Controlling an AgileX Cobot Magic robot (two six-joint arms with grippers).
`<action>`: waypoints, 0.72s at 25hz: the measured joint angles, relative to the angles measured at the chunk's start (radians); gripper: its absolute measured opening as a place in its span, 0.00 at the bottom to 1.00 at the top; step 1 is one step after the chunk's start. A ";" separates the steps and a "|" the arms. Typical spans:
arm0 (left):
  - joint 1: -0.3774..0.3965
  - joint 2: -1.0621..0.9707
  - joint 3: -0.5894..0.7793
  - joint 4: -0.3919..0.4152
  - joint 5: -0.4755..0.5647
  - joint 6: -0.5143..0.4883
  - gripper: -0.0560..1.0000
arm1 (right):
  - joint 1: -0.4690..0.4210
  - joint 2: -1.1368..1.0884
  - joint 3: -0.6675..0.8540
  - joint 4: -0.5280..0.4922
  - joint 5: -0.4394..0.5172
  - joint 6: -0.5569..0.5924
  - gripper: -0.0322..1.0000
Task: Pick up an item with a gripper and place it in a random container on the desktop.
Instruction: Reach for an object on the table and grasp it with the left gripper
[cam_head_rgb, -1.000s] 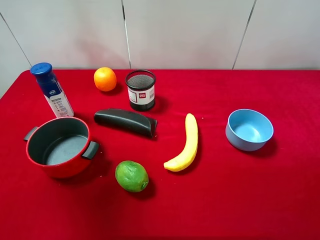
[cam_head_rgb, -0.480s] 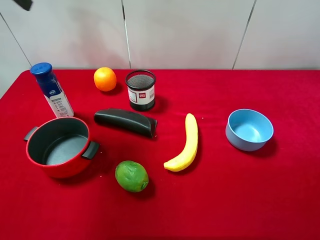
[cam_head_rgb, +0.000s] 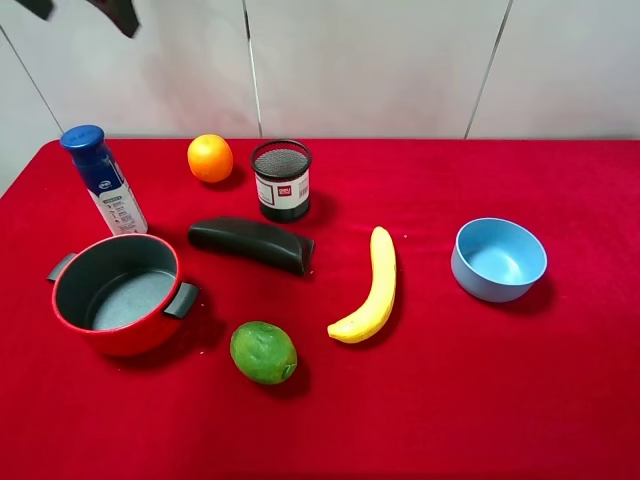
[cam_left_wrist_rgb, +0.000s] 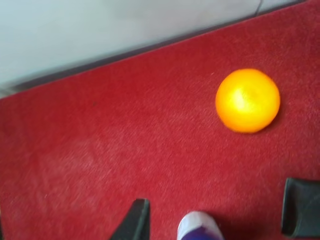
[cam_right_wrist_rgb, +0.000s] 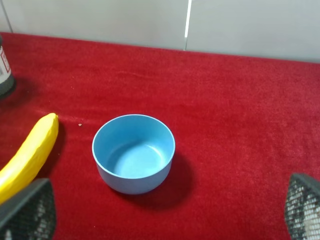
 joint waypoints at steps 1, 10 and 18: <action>-0.005 0.022 -0.015 0.000 -0.001 0.008 0.99 | 0.000 0.000 0.000 0.000 0.000 0.000 0.70; -0.056 0.203 -0.114 0.000 -0.024 0.053 0.99 | 0.000 0.000 0.000 0.000 0.000 0.000 0.70; -0.075 0.284 -0.119 0.000 -0.059 0.077 0.99 | 0.000 0.000 0.000 0.000 0.000 0.000 0.70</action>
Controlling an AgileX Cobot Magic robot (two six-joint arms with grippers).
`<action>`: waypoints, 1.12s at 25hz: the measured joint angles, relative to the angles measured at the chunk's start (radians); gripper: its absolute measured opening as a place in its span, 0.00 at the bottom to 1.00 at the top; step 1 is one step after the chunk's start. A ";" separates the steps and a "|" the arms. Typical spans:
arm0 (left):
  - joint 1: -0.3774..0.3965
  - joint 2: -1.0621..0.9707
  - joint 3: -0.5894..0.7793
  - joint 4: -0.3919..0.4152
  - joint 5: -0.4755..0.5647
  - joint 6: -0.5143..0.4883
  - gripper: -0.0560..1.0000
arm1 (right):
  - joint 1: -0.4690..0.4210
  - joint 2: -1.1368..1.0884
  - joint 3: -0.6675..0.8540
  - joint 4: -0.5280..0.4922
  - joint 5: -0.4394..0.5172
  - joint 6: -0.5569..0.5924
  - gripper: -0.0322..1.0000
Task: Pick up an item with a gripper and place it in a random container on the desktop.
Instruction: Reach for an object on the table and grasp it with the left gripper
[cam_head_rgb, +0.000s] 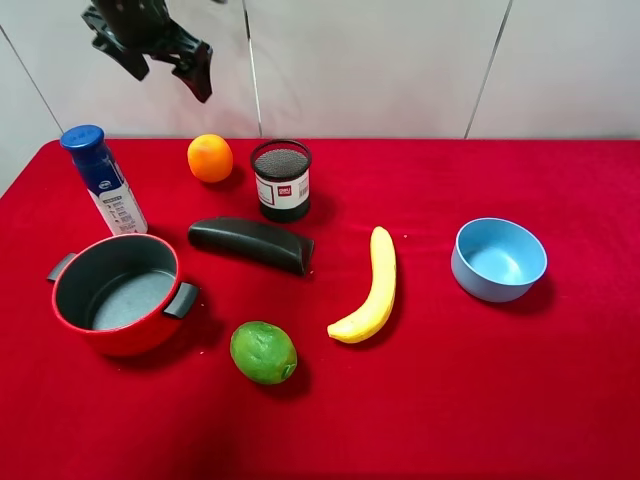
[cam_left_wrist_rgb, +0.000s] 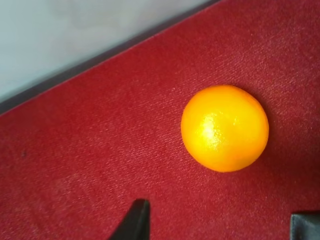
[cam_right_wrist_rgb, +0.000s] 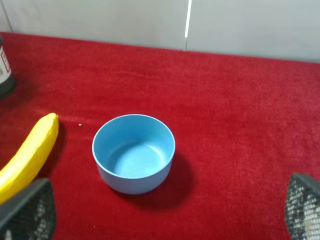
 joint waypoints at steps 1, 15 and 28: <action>-0.002 0.009 0.000 0.000 -0.011 0.000 0.99 | 0.000 0.000 0.000 0.000 0.000 0.000 0.70; -0.003 0.128 -0.005 -0.001 -0.120 0.029 0.99 | 0.000 0.000 0.000 0.000 0.000 0.000 0.70; -0.020 0.256 -0.005 -0.016 -0.178 0.052 0.99 | 0.000 0.000 0.000 0.000 0.000 0.000 0.70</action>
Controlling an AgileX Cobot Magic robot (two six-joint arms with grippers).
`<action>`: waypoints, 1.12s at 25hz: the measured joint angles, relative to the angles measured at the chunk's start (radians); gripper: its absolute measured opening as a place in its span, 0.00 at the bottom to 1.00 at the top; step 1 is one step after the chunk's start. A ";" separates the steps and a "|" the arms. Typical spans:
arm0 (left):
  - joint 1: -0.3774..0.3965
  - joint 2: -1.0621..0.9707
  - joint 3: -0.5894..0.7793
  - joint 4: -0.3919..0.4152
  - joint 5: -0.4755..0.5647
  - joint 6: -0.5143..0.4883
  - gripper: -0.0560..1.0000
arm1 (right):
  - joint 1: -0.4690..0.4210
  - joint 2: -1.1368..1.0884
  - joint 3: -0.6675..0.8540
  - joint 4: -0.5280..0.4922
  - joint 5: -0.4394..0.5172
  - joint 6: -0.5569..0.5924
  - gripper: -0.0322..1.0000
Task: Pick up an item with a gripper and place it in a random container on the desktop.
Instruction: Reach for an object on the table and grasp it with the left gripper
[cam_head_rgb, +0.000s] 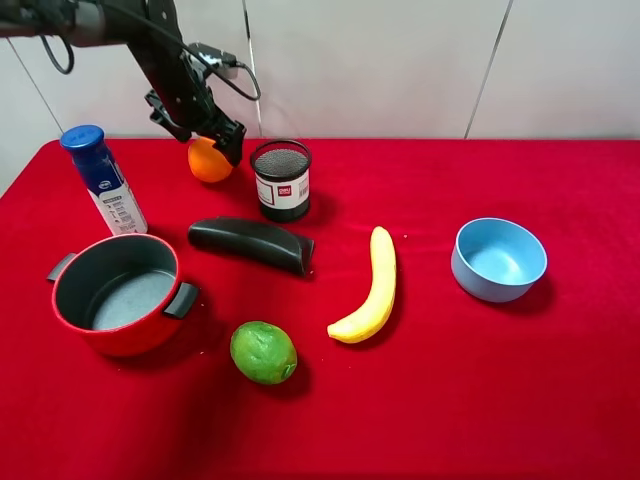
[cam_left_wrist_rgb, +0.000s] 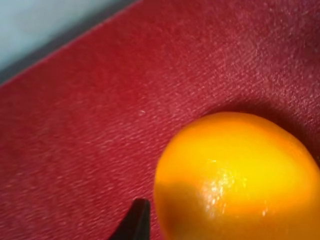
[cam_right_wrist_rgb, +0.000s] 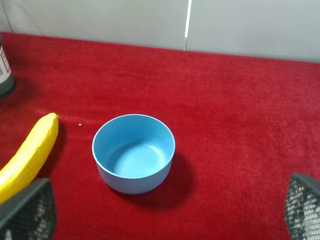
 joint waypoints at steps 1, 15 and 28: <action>-0.001 0.006 0.000 0.000 -0.004 0.000 0.99 | 0.000 0.000 0.000 0.000 0.000 0.000 0.70; -0.002 0.078 0.000 -0.001 -0.019 0.001 0.99 | 0.000 0.000 0.000 0.000 0.000 0.000 0.70; -0.002 0.080 0.000 -0.002 -0.023 0.001 0.97 | 0.000 0.000 0.000 0.000 0.000 0.000 0.70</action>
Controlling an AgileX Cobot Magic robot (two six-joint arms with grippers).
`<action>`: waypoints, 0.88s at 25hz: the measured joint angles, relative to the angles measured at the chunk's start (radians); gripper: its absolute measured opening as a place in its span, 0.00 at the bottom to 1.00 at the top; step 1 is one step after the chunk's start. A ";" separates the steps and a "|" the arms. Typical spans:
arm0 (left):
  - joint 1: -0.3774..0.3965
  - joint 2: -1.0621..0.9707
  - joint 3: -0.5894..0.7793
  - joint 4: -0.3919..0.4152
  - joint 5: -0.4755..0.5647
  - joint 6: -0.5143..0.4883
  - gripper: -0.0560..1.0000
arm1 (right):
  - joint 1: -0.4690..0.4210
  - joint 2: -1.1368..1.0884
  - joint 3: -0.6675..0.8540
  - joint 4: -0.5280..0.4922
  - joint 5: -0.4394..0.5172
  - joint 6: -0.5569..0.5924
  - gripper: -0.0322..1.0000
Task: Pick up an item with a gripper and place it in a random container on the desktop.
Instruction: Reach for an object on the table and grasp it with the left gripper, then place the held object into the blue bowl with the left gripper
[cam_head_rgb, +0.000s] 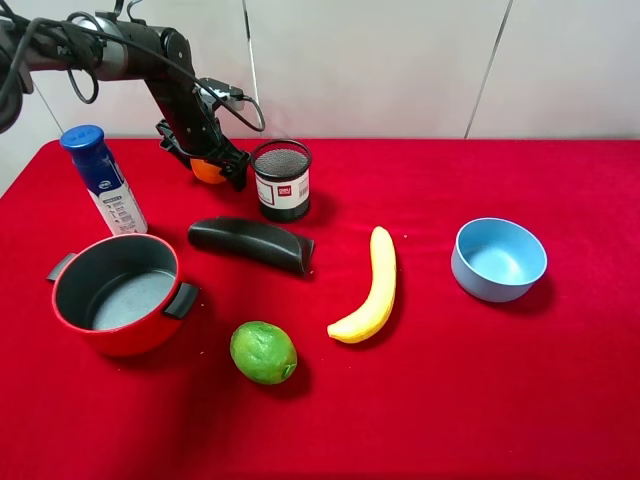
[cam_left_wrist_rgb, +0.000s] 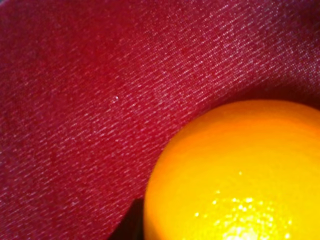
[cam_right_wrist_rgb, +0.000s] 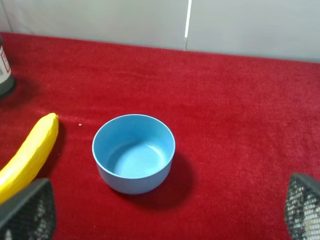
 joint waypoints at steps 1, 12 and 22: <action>0.000 0.000 0.000 0.000 0.000 0.000 0.95 | 0.000 0.000 0.000 0.000 0.000 0.000 0.70; 0.000 0.000 0.000 0.000 -0.003 0.000 0.72 | 0.000 0.000 0.000 0.000 0.000 0.000 0.70; 0.000 0.000 0.000 0.000 -0.003 -0.001 0.72 | 0.000 0.000 0.000 0.000 0.000 0.000 0.70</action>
